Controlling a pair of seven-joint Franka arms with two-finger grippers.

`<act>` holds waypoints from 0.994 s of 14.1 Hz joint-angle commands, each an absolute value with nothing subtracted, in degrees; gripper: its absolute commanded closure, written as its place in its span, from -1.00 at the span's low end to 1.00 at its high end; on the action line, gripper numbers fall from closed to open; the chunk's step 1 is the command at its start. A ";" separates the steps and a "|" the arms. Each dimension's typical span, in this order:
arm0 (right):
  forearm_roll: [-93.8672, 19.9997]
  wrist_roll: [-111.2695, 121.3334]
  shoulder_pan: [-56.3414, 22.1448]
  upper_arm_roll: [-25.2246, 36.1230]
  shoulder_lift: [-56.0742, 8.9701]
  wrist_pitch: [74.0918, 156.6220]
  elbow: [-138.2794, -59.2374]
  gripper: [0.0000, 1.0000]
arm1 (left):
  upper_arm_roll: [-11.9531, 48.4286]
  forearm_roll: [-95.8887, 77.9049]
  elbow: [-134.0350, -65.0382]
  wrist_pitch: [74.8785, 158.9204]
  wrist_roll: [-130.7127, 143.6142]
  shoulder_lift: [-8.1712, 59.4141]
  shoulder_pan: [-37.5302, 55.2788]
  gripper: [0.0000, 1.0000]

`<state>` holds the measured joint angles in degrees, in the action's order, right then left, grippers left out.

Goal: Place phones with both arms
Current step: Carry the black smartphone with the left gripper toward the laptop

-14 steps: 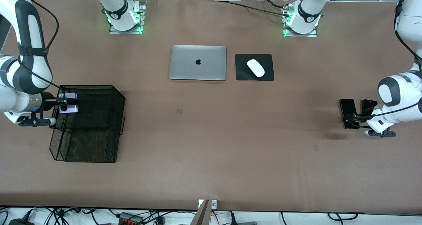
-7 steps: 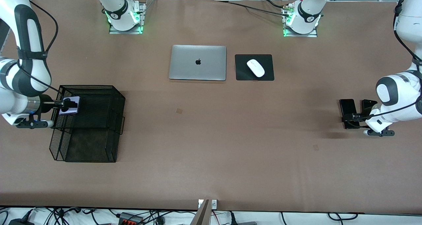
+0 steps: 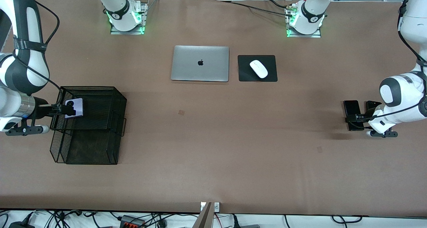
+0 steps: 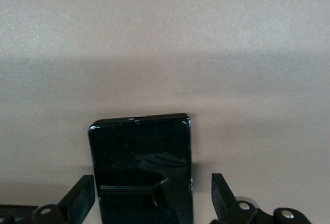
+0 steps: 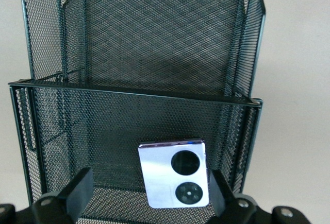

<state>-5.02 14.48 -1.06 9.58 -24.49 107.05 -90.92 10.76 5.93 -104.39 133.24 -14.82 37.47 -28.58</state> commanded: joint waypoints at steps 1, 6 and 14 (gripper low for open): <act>-5.01 13.97 -2.63 9.40 -24.35 106.52 -90.53 -1.00 | 10.99 7.82 -105.64 135.53 -15.55 37.71 -29.79 -0.95; -4.92 12.84 -6.06 9.49 -24.35 106.61 -88.24 -1.00 | 11.07 7.82 -105.56 135.00 -15.30 37.62 -29.71 -0.41; -4.92 12.74 -6.24 9.40 -23.73 106.87 -88.24 -1.00 | 17.03 7.30 -93.88 105.07 -0.55 35.42 -26.28 -0.02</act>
